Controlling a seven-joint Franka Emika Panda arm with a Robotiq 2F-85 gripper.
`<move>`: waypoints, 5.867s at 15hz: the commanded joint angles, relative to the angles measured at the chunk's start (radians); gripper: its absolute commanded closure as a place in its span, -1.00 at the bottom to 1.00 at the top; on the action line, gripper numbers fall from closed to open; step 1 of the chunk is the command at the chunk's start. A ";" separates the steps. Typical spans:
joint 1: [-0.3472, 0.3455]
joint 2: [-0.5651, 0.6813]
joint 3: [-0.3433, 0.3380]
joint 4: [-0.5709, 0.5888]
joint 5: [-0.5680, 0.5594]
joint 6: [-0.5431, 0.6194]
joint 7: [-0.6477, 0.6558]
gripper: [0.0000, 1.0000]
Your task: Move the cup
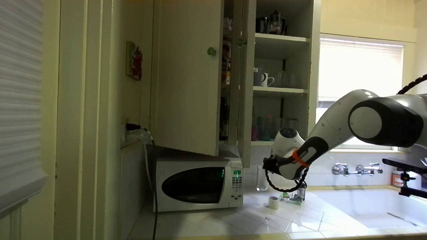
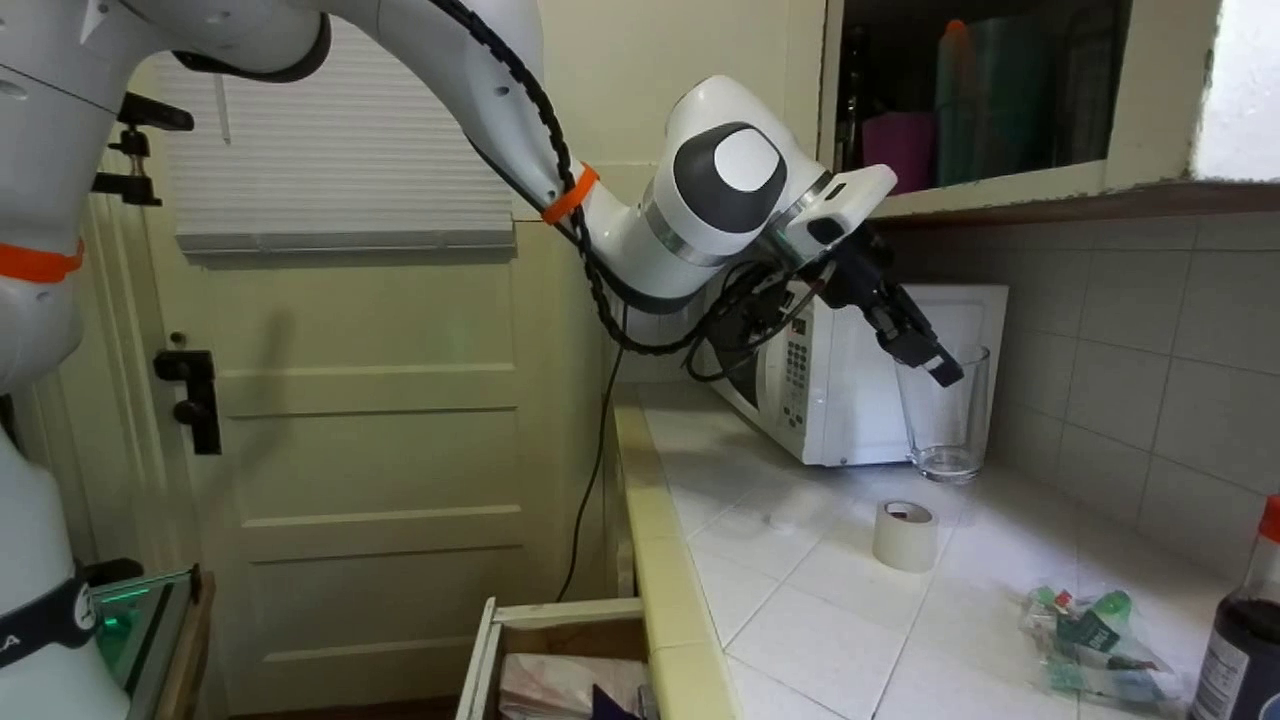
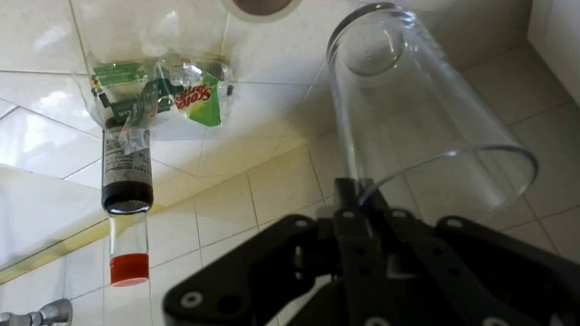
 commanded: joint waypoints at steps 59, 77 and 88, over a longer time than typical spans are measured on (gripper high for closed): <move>-0.027 0.398 0.009 0.571 0.438 -0.297 -0.231 0.96; 0.113 0.245 -0.123 0.325 0.322 -0.203 -0.147 0.96; 0.164 0.144 -0.144 0.192 0.327 -0.237 -0.164 0.96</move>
